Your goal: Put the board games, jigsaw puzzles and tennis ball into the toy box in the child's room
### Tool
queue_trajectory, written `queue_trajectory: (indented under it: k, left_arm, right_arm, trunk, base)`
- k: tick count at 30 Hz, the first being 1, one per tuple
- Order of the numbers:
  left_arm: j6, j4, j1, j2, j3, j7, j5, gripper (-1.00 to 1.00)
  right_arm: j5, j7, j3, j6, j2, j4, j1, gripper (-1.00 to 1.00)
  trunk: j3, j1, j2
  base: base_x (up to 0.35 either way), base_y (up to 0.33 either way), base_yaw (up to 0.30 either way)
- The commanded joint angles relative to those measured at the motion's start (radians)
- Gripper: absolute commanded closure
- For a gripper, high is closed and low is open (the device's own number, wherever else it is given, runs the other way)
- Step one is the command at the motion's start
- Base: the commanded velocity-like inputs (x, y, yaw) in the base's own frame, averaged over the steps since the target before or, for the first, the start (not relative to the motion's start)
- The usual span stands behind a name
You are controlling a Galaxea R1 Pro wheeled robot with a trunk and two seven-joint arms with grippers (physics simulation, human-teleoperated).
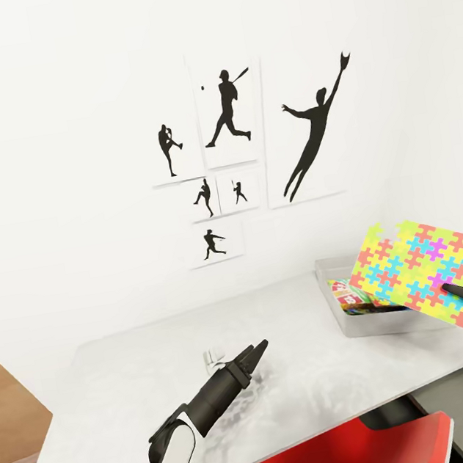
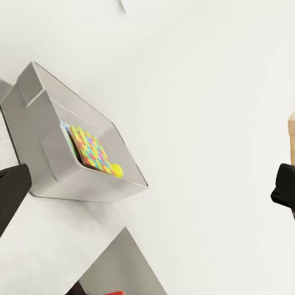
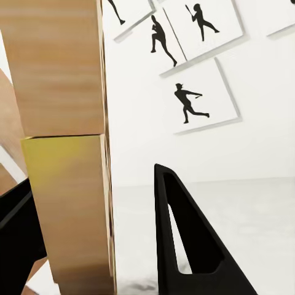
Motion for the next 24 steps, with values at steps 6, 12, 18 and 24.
queue_trajectory:
  k: [6,12,18,24]
  left_arm:
    - [0.009,0.000,-0.001,-0.001,0.000,-0.001,0.007,-1.00]
    - [0.007,-0.001,0.000,-0.001,0.000,-0.001,0.001,-1.00]
    - [-0.006,-0.001,0.000,0.000,0.000,-0.001,0.005,-1.00]
    - [-0.011,0.000,0.000,-0.001,0.001,-0.001,0.006,-1.00]
  right_arm:
    - [-0.003,0.004,0.000,0.010,0.000,0.000,-0.001,1.00]
    - [-0.003,0.004,-0.001,0.010,0.000,0.000,-0.001,1.00]
    - [-0.003,0.003,-0.001,0.010,0.000,0.000,-0.001,1.00]
    - [-0.003,0.001,-0.001,0.010,0.000,0.000,-0.001,1.00]
  trunk:
    - [-0.002,0.001,-0.002]
    - [-0.002,0.001,-0.002]
    - [-0.002,0.001,-0.002]
    - [-0.002,0.001,-0.002]
  base:
    - [0.004,-0.002,0.009]
    - [0.107,-0.087,0.002]
    - [0.201,-0.181,0.001]
    - [0.128,-0.116,0.000]
